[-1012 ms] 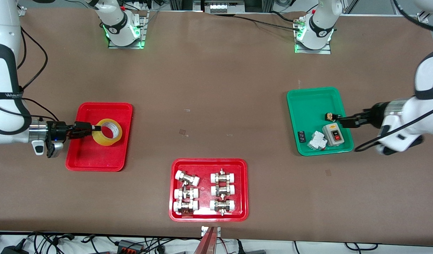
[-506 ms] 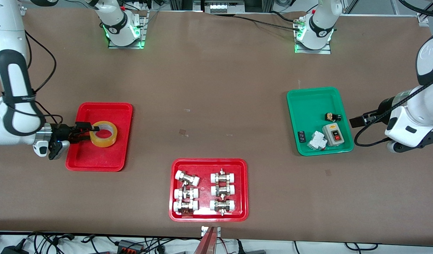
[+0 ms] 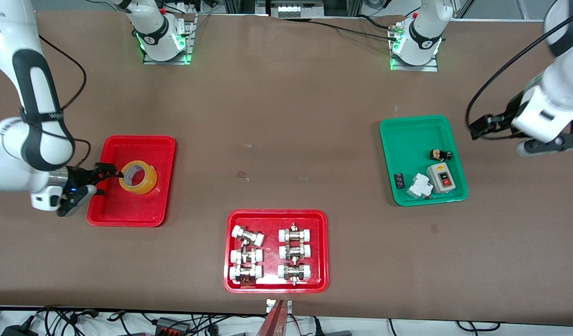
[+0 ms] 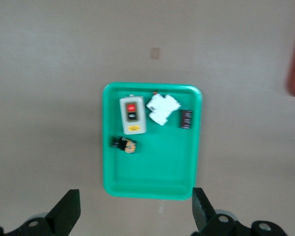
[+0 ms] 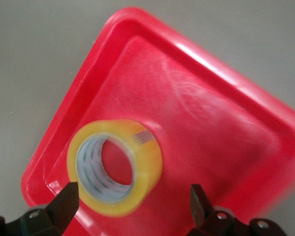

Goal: Left arm passes tape to right arm into tray

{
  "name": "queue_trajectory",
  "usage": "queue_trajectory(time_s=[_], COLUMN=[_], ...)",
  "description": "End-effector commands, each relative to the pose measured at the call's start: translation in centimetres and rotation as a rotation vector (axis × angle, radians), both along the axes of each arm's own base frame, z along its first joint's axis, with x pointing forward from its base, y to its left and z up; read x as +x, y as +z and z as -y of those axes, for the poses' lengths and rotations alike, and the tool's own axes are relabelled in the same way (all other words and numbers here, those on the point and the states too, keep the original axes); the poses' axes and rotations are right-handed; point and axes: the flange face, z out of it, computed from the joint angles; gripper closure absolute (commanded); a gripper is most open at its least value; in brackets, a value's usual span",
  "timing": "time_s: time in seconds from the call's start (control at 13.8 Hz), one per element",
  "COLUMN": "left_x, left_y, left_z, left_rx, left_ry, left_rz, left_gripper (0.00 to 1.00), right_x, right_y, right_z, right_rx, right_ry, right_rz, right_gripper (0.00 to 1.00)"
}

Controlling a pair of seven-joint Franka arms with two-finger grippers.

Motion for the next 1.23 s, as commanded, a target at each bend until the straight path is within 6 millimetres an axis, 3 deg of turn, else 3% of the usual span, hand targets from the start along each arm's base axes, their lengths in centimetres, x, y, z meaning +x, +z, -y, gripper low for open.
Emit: queue_trajectory(time_s=[0.0,0.22,0.36,0.58,0.72,1.16], left_x=[0.5,0.8,0.5,0.6,0.9,1.1], left_y=[0.1,0.3,0.3,0.5,0.6,0.8], left_z=[-0.6,-2.9,-2.1,-2.5,-1.9,-1.4], left_rx=[-0.033,-0.028,-0.03,-0.037,-0.033,-0.056], left_ry=[-0.003,0.053,0.033,0.038,0.014,-0.087], left_rz=[-0.052,-0.042,-0.055,-0.049,-0.018,0.0], left_gripper=[0.0,0.0,0.0,0.0,0.0,0.0], right_x=[-2.9,-6.5,-8.1,-10.7,-11.8,-9.7], right_y=[7.4,12.6,15.4,20.5,22.7,29.8], right_z=[-1.8,-4.8,-6.9,-10.1,-10.7,-10.3], right_rx=[-0.103,-0.16,-0.181,-0.226,-0.229,-0.255], right_ry=[-0.1,-0.247,-0.317,-0.422,-0.453,-0.455], right_rz=[0.033,0.052,0.024,0.018,0.029,0.086], right_gripper=[0.0,0.0,0.0,0.0,0.0,0.0])
